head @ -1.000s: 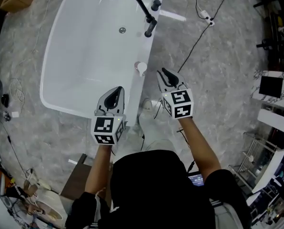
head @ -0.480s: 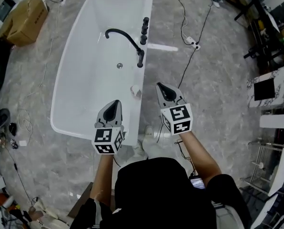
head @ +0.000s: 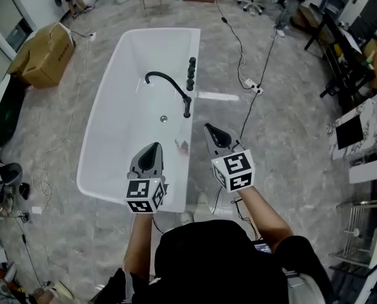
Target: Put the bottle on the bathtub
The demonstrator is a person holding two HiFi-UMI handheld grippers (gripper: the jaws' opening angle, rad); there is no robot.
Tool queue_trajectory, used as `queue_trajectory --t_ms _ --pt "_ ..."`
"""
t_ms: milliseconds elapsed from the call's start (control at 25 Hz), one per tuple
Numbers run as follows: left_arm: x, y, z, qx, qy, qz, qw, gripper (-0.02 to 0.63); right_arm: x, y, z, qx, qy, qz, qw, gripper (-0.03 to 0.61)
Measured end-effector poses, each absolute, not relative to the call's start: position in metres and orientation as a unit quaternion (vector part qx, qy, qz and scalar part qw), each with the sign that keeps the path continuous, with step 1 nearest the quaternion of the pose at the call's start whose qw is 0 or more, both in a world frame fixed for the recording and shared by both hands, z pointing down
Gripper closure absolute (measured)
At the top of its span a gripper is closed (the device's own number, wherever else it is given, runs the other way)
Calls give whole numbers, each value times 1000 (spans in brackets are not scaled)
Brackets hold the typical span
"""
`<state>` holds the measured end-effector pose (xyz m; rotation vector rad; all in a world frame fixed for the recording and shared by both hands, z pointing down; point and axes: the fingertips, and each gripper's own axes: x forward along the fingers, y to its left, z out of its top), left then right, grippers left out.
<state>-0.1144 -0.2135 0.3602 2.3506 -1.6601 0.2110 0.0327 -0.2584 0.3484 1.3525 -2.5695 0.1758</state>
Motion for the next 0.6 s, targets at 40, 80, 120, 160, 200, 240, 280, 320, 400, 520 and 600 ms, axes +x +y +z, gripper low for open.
queue_trajectory --t_ms 40,80,120,160,200,240,280,320,400,520,600 --pt "-114 -213 353 809 -571 68 124 603 34 -257 341 462 -878 56 110 554" --pt "-113 -212 346 810 -571 64 121 602 35 -256 334 462 -879 52 105 554" --pt "-112 -211 340 811 -570 61 118 603 36 -255 328 463 -879 49 99 554" --pt "-111 -211 334 812 -569 58 113 603 37 -254 322 464 -879 47 95 554" --pt "-111 -210 327 813 -569 58 107 603 39 -253 316 466 -879 44 90 554" --pt "-112 -209 321 813 -571 59 98 603 40 -253 311 467 -879 41 85 554" --pt "-112 -208 316 812 -574 65 85 603 41 -252 305 469 -879 39 80 554" --pt "-111 -207 311 810 -577 75 69 603 43 -252 300 470 -879 36 75 554" --pt "-107 -205 303 809 -579 86 45 603 47 -252 292 474 -878 32 67 554" --pt "-105 -201 294 813 -577 63 57 603 52 -249 286 477 -876 28 60 554" --pt "-109 -198 290 809 -582 54 59 603 54 -246 285 478 -876 31 56 554"
